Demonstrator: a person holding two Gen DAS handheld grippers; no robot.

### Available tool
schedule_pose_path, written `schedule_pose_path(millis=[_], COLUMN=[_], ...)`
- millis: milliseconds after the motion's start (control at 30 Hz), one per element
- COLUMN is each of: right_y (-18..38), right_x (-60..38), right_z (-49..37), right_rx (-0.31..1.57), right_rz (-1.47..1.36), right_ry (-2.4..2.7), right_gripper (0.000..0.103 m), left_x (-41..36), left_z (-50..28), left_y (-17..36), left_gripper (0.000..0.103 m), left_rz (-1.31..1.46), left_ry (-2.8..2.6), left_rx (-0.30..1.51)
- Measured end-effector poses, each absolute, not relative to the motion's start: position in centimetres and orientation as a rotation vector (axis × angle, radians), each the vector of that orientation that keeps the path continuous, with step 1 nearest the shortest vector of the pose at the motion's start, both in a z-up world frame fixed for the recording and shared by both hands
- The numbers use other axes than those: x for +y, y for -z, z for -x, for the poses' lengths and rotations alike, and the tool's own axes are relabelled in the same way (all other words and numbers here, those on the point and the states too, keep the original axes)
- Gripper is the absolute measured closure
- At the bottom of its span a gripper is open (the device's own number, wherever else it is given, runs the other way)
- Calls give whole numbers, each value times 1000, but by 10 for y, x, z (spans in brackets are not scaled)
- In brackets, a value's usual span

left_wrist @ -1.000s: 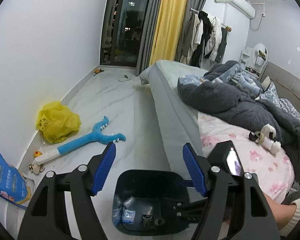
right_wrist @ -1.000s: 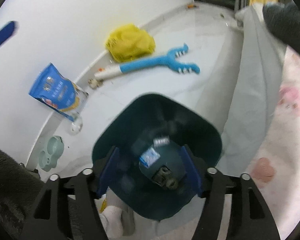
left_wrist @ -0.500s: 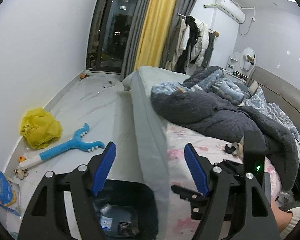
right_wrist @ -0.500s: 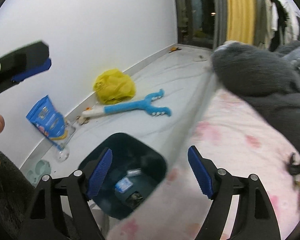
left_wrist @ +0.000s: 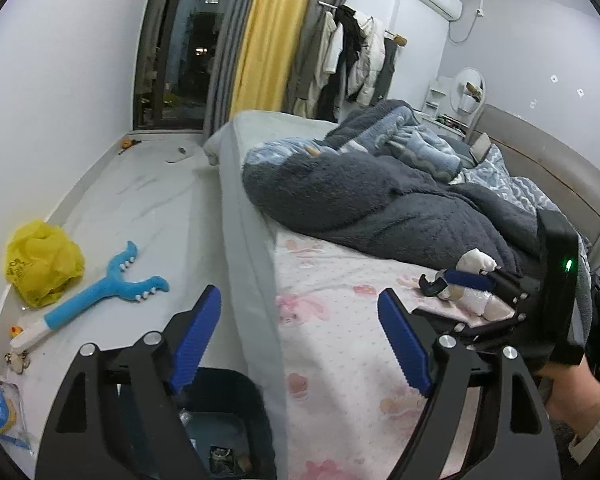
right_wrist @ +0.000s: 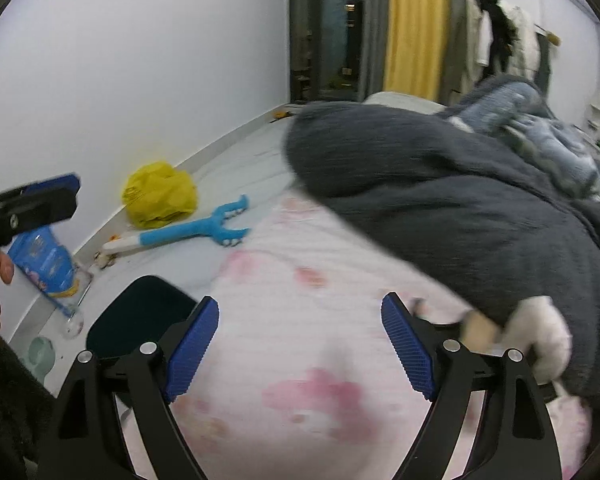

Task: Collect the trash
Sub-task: 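Move both tools back over the bed toward the white tissue wads, then grasp a white tissue wad with the right tool while the left tool approaches the tape roll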

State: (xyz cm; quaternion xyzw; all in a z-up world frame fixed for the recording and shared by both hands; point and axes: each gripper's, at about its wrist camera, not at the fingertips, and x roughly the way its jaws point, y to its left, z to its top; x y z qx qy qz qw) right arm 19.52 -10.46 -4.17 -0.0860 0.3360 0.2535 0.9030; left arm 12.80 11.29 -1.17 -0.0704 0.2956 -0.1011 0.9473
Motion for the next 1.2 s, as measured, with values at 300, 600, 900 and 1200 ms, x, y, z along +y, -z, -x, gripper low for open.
schedule_pose_path(millis=[300,600,900,1200], right_y=[29,27,46,55], right_x=[-179,-233,-255,-269], right_z=[-222,-249,-282,-286], right_rx=[695,766,894,915], right_rz=[113,55,-107,-166], right_ry=[-422,-367,-408,-424], right_gripper=[18,18,45,69], left_x=[68,34,4,-25], left_z=[-164,-194,-214,-230], left_y=[32,50,63,78], left_gripper=[19,19,22,32], left_rz=[77,81,72,83], left_ry=[299,390,438,473], left_rx=[642,695,727,791])
